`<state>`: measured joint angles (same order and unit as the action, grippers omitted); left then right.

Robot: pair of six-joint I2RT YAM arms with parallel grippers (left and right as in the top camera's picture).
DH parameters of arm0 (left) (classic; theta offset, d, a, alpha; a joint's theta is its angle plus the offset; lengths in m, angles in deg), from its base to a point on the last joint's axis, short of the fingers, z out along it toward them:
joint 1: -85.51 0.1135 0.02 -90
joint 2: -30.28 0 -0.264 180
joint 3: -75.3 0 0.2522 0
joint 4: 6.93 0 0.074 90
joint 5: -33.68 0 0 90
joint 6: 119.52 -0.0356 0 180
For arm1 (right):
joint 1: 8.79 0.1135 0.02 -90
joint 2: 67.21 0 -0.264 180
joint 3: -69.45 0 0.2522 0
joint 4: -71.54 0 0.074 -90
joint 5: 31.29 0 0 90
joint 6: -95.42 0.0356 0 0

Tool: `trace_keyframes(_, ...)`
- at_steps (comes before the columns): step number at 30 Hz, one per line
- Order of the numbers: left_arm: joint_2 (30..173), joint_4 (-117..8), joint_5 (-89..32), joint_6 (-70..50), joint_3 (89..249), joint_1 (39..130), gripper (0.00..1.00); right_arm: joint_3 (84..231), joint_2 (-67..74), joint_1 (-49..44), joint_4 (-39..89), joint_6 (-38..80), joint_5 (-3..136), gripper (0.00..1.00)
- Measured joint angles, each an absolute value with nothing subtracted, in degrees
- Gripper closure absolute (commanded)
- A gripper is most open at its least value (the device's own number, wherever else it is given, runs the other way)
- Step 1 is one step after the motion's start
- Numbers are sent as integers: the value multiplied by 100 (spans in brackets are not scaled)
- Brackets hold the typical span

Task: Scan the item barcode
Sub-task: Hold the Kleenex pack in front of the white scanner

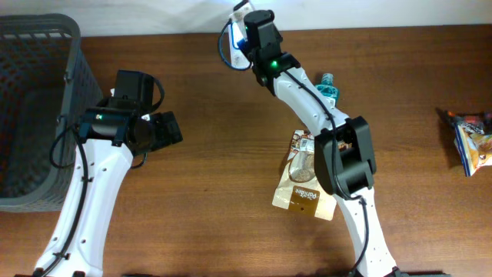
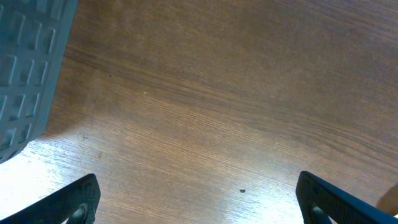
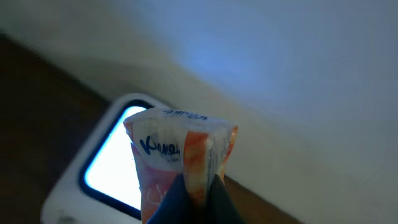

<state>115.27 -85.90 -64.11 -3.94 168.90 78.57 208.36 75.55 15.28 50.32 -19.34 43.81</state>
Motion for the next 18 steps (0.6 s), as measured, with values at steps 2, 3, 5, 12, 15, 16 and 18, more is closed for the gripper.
trace_keyframes(2,11527,-8590,-6411,-396,16890,7857,1,20836,7562,1533,5073,-2233,4591,96)
trace_keyframes(3,11527,-8588,-6411,-394,16890,7857,1,20836,7562,1533,5084,-2349,4643,96)
trace_keyframes(5,11527,-8590,-6411,-396,16890,7857,1,20836,7564,1533,5080,-2504,4685,96)
trace_keyframes(12,11527,-8588,-6411,-396,16890,7857,1,20836,7564,1533,5123,-2484,4357,96)
trace_keyframes(15,11527,-8588,-6411,-394,16890,7857,1,20857,7564,1502,5003,-1870,4066,96)
trace_keyframes(16,11527,-8588,-6411,-396,16890,7857,1,20877,7560,1487,4883,-1601,4023,96)
trace_keyframes(18,11527,-8588,-6411,-396,16890,7857,1,20892,7516,1397,4599,-1026,3966,96)
